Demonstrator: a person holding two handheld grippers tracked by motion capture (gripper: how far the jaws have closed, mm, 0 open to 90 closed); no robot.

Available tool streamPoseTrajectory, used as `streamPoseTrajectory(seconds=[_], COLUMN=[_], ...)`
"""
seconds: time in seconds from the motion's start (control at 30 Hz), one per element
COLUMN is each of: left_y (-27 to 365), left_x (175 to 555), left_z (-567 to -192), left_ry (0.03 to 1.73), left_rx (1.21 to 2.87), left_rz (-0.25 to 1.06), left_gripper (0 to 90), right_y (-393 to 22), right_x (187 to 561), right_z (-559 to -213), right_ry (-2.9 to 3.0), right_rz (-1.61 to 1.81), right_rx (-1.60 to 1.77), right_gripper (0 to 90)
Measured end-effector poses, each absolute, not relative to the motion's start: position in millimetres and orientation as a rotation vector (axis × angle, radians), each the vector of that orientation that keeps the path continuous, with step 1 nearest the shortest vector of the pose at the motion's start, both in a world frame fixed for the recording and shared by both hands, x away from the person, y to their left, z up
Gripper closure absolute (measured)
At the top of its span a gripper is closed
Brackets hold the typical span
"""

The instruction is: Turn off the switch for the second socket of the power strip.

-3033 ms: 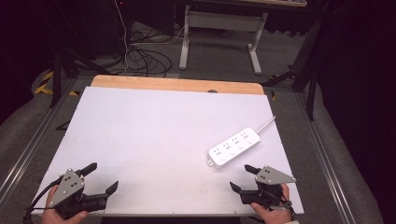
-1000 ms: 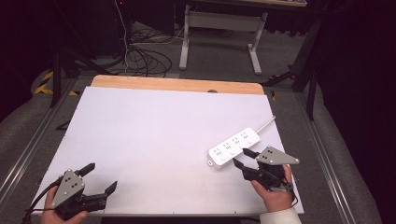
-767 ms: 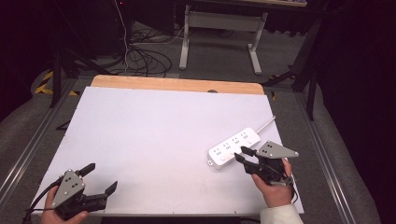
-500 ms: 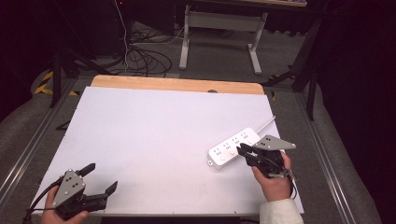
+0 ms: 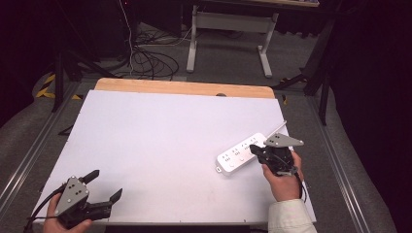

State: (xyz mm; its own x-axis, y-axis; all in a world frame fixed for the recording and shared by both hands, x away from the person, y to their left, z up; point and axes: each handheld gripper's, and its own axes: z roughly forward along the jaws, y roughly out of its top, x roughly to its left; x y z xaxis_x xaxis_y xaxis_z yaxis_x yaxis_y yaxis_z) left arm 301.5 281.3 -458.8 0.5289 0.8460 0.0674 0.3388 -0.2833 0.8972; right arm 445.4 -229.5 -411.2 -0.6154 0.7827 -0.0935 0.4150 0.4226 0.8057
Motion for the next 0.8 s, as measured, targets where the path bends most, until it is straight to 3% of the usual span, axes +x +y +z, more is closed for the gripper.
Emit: streamPoseTrajectory(seconds=[0.8], left_y=[281], left_x=[302], left_z=[-459], left_ry=[0.98], left_rx=[1.854], left_rz=[0.7], left_gripper=[10.3], right_y=[-236], right_x=[481], right_z=[-428], right_ry=[2.186], right_rz=[0.936], right_rx=[1.147], right_gripper=[90.0])
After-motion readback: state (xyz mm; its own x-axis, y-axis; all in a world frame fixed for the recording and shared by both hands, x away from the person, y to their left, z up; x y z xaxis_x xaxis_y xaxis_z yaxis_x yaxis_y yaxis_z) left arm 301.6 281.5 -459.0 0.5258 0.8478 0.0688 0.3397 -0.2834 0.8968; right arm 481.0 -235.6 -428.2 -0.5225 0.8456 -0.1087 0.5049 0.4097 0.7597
